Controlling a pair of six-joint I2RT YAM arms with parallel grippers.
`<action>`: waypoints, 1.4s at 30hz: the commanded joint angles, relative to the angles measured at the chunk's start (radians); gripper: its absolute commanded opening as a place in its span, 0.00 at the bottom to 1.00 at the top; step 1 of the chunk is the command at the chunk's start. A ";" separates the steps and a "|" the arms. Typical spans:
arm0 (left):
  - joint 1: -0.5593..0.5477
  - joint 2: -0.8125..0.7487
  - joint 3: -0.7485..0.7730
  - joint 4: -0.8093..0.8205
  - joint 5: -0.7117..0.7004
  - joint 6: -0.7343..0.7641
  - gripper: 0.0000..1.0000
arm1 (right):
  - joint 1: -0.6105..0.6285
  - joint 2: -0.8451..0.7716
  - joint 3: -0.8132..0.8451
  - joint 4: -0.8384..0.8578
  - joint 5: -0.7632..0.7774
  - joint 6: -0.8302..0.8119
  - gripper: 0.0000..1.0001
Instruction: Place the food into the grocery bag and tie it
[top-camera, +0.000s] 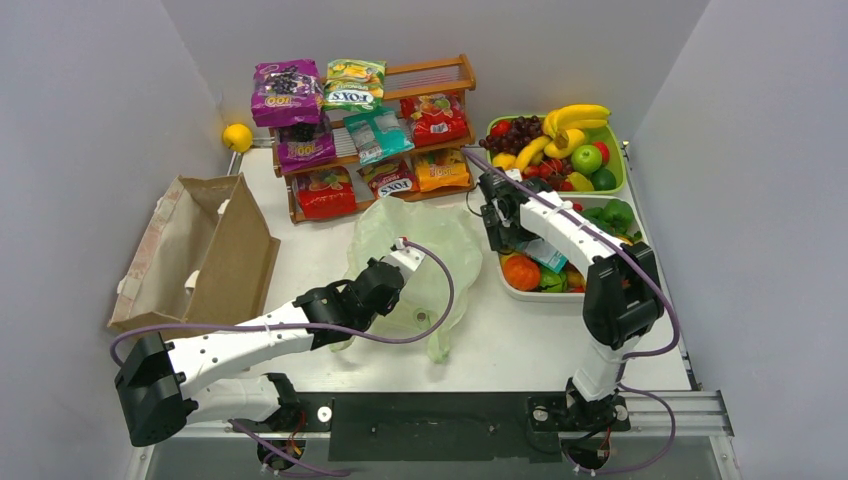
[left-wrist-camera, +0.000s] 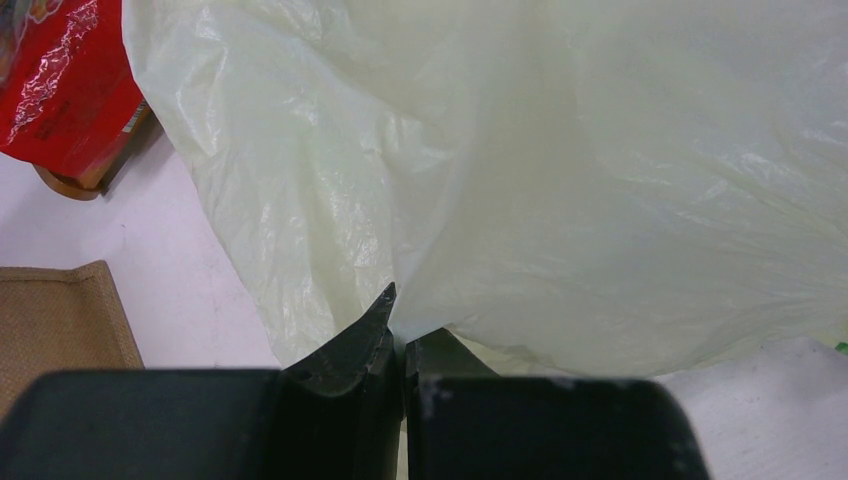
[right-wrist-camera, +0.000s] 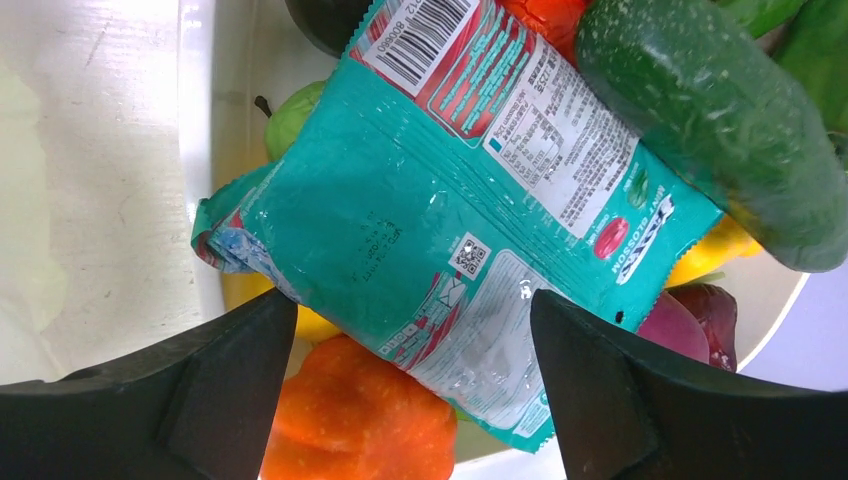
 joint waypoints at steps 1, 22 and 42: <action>0.002 -0.018 0.014 0.024 -0.010 0.006 0.00 | -0.008 -0.006 -0.014 0.021 0.004 -0.018 0.81; 0.002 -0.020 0.024 0.002 0.034 -0.006 0.00 | -0.039 0.009 -0.003 0.026 -0.036 -0.005 0.00; 0.149 -0.094 0.433 -0.279 0.320 -0.223 0.84 | 0.082 -0.289 0.315 -0.144 -0.245 -0.022 0.00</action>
